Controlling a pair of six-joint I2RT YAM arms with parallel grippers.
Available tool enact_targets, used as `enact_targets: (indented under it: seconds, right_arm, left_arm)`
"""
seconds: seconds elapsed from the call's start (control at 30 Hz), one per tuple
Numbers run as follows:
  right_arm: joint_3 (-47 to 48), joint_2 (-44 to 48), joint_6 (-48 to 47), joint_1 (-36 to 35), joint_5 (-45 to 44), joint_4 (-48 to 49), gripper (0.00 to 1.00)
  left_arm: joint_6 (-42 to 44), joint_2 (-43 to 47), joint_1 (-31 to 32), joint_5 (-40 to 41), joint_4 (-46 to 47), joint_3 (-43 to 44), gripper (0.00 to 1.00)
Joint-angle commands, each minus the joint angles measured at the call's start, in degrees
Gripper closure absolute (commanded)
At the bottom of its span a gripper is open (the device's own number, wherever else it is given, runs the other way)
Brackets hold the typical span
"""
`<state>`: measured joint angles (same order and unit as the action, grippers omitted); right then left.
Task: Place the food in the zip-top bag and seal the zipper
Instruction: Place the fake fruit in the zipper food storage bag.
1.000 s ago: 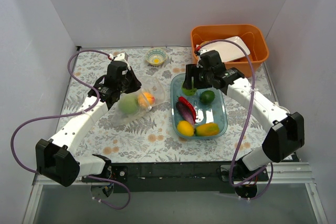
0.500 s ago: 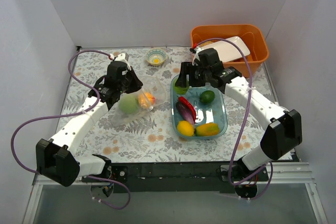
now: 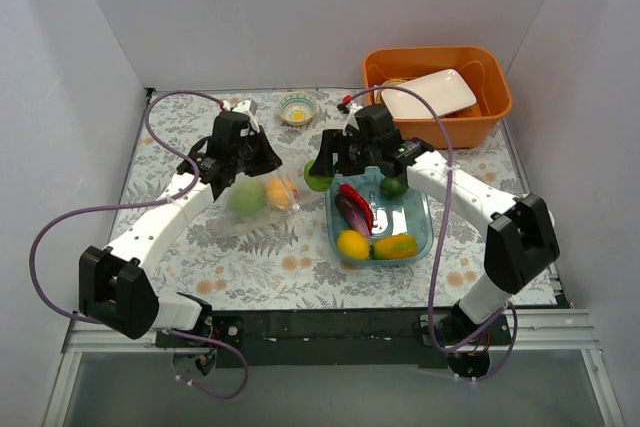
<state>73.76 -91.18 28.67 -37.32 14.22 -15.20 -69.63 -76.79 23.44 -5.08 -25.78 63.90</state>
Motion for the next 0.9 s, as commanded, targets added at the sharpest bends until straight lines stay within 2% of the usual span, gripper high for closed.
enact_targets:
  seconds: [0.0, 0.13, 0.27, 0.37, 0.57, 0.6, 0.67, 0.7, 0.77, 0.8, 0.87]
  right_arm:
    - [5.42, -4.79, 1.39, -3.01, 3.36, 6.23, 0.71]
    - [9.12, -9.88, 1.83, -4.51, 5.29, 5.97, 0.71]
    - [10.18, -11.04, 2.36, -6.09, 7.66, 7.99, 0.68]
    - [9.13, -10.86, 3.06, -7.06, 10.12, 10.54, 0.63]
    - [9.47, -13.76, 2.45, -8.03, 22.42, 11.25, 0.52]
    - [9.39, -13.85, 1.84, -8.38, 23.04, 10.72, 0.43]
    - [8.69, -13.68, 0.26, -8.65, 23.58, 9.15, 0.33]
    - [8.08, -13.42, -0.01, -8.65, 23.49, 9.22, 0.24]
    - [7.37, -12.01, -1.15, -8.65, 22.79, 8.88, 0.17]
    - [6.58, -11.40, -1.42, -8.65, 21.91, 8.61, 0.09]
    - [6.31, -9.64, -1.77, -8.65, 19.98, 8.35, 0.07]
  left_arm:
    - [1.33, 2.00, 0.20, -1.42, -1.11, 3.51, 1.00]
    - [1.51, 4.54, 0.20, -0.63, -1.64, 3.25, 1.00]
    - [1.77, 5.77, 0.20, 0.85, -2.08, 2.90, 1.00]
    - [1.69, 6.48, 0.20, 3.75, -2.43, 2.63, 1.00]
    - [-0.24, 7.89, 0.20, 9.65, -2.34, 1.41, 0.99]
    - [-0.51, 8.15, 0.20, 10.17, -2.17, 1.23, 0.99]
    - [-0.95, 8.50, 0.20, 10.44, -1.91, 0.88, 0.99]
    - [-1.12, 8.85, 0.20, 10.53, -1.91, 0.53, 0.99]
    - [-1.56, 9.12, 0.20, 10.71, -1.64, 0.09, 0.98]
    - [-1.65, 9.38, 0.20, 10.79, -1.73, -0.18, 0.98]
    - [-1.65, 9.73, 0.20, 10.79, -1.73, -0.44, 0.98]
